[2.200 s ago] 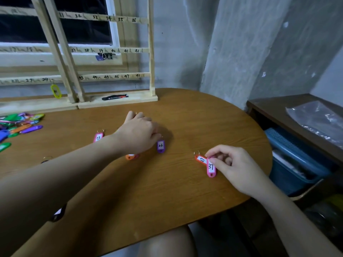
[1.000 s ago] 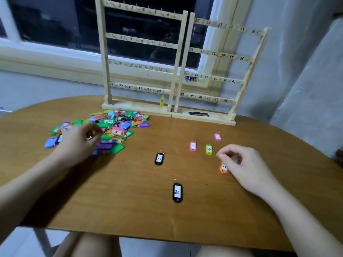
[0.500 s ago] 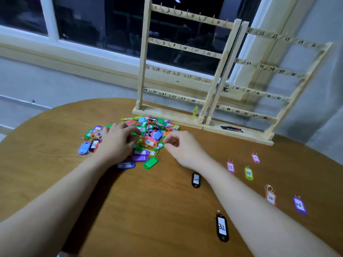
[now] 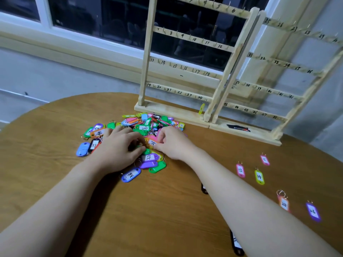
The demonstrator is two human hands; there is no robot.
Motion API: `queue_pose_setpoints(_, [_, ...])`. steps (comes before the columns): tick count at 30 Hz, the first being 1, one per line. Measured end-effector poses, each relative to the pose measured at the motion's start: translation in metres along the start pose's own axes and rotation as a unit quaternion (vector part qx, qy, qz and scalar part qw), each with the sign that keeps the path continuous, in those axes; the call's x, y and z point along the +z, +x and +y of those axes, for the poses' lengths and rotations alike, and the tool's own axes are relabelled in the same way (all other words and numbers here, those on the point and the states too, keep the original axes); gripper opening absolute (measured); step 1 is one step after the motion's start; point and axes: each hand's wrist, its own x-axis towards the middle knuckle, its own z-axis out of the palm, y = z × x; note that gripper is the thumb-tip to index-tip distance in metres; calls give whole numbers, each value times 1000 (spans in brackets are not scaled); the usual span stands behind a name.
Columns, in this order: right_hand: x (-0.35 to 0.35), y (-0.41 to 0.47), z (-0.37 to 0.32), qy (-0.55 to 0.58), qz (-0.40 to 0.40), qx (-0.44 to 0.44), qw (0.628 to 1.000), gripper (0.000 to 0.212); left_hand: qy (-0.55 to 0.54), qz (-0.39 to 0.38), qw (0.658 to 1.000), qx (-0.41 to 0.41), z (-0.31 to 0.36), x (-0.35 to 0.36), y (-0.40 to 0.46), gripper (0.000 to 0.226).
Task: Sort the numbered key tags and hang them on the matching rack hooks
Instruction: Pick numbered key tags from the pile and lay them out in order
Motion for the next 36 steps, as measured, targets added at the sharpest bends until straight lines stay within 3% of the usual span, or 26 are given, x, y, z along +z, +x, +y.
queue_pose_setpoints(6, [-21, -33, 6, 76, 33, -6, 997, 16, -51, -37, 998, -7, 1, -9, -6, 52])
queue_pose_setpoints(10, [-33, -72, 21, 179, 30, 25, 983, 9, -40, -48, 998, 9, 7, -13, -11, 45])
queue_pose_setpoints(13, [-42, -100, 35, 218, 35, 36, 975, 13, -45, -43, 998, 10, 11, -15, -12, 25])
queue_pose_setpoints(18, [-49, -130, 62, 277, 46, 48, 958, 13, -9, -6, 999, 31, 6, -8, -9, 27])
queue_pose_setpoints(23, [-46, -142, 79, 315, 73, 58, 944, 14, -28, 77, 997, 8, 14, -13, -11, 23])
queue_pose_setpoints(27, [-44, -139, 89, 330, 76, 66, 938, 13, -105, 107, 988, -32, 35, -18, -15, 19])
queue_pose_setpoints(32, [-46, -134, 103, 334, 82, 75, 936, 13, -256, 45, 964, -62, 71, -12, 6, 15])
queue_pose_setpoints(36, [-52, -133, 111, 358, 116, 77, 923, 14, -297, -1, 953, -58, 108, -3, 29, 21])
